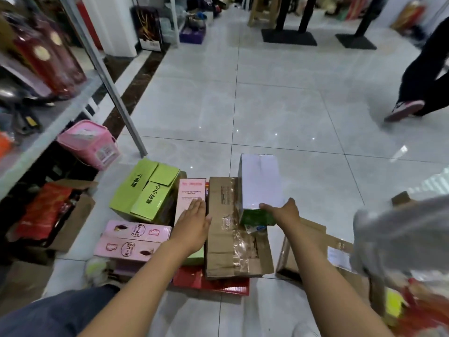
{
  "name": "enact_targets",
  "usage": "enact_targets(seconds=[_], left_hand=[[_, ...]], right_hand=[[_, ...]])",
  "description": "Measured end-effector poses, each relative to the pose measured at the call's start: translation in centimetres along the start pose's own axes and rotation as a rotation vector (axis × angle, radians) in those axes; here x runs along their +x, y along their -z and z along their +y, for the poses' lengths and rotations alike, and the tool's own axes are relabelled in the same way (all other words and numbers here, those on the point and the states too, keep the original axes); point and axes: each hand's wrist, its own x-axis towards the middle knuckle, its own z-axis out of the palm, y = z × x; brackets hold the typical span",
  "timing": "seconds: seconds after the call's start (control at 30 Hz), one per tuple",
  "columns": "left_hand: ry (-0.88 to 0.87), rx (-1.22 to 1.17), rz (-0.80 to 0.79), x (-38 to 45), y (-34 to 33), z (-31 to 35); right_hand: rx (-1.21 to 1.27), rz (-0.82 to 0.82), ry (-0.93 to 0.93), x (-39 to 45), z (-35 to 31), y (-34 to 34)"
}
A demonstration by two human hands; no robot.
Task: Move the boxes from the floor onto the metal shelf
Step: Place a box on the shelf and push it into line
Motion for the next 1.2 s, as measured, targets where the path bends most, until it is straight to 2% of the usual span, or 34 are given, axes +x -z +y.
enact_targets(seconds=[0.1, 0.3, 0.5, 0.6, 0.9, 1.03, 1.2], left_hand=[[0.008, -0.133, -0.068, 0.6, -1.2, 1.4], [0.147, -0.498, -0.173, 1.5, -2.5, 3.2], [0.265, -0.644, -0.245, 1.6, -3.3, 2.2], [0.217, -0.748, -0.233, 1.1, -3.4, 2.5], [0.119, -0.863, 0.05, -1.1, -1.5, 0.5], [0.118, -0.875, 0.223, -2.1, 0.7, 0.3], [0.154, -0.864, 0.426, -3.7, 5.5, -0.7]], right_hand=[[-0.017, -0.032, -0.008, 0.1, 0.9, -1.2], [0.299, -0.154, 0.039, -1.8, 2.0, -2.1], [0.394, -0.297, 0.05, -4.1, 4.0, -2.3], [0.449, -0.341, 0.047, -5.1, 4.6, -3.5], [0.417, -0.324, 0.1, -7.3, 2.3, -5.7], [0.535, -0.316, 0.126, -9.5, -0.5, -6.1], [0.621, -0.287, 0.254, -12.9, -5.7, -6.3]])
